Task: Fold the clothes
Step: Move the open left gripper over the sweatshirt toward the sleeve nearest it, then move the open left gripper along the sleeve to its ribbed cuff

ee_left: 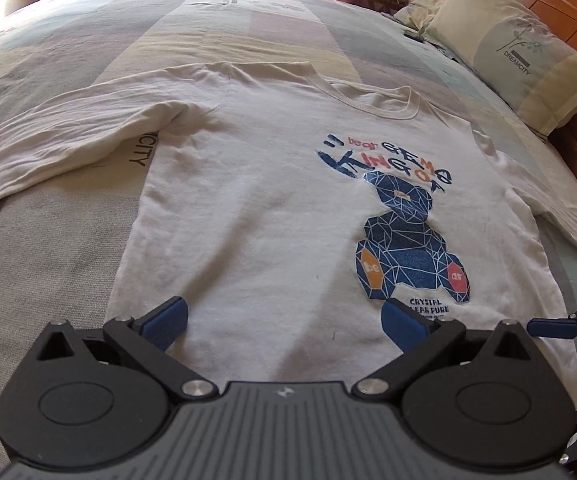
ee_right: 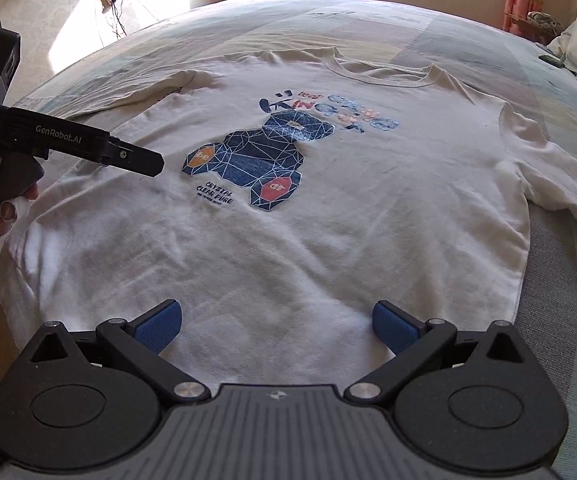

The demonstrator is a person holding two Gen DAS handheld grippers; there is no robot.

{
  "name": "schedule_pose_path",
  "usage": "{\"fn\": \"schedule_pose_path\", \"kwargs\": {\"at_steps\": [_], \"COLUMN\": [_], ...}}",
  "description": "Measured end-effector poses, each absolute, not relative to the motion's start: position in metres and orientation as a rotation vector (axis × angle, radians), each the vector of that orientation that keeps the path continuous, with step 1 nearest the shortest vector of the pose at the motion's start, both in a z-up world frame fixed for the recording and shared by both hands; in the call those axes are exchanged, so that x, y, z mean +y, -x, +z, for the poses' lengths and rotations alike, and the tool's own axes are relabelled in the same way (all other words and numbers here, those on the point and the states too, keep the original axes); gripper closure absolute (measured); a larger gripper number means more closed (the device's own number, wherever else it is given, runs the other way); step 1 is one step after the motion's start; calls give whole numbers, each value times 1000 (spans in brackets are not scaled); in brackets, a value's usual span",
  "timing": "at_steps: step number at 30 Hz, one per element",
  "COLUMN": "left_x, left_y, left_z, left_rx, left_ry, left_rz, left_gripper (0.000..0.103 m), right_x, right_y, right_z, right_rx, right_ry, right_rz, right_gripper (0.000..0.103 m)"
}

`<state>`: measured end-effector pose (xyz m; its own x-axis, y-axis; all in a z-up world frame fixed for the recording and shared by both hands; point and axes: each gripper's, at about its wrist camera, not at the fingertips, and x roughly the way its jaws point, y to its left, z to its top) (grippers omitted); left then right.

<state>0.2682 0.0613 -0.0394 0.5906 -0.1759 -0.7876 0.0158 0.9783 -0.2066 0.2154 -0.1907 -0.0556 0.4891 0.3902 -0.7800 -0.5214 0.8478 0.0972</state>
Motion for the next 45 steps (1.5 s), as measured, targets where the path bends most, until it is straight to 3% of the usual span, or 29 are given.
{"fn": "schedule_pose_path", "kwargs": {"at_steps": [11, 21, 27, 37, 45], "left_x": [84, 137, 187, 261, 309], "left_y": [-285, -348, -361, -337, -326], "left_z": [-48, -30, -57, -28, -44], "left_rx": [907, 722, 795, 741, 838], "left_ry": [195, 124, 254, 294, 305], "left_rz": [-59, -164, -221, -176, 73], "left_gripper": [1, 1, 1, 1, 1], "right_x": [-180, -160, -152, -147, -146], "right_y": [-212, -216, -217, -221, -224], "right_z": [-57, -57, -56, -53, -52], "right_rx": [909, 939, 964, 1035, 1051], "right_ry": [244, 151, 100, 68, 72], "right_rz": [528, 293, 169, 87, 82], "right_gripper": [0, 0, 0, 0, 0]}}
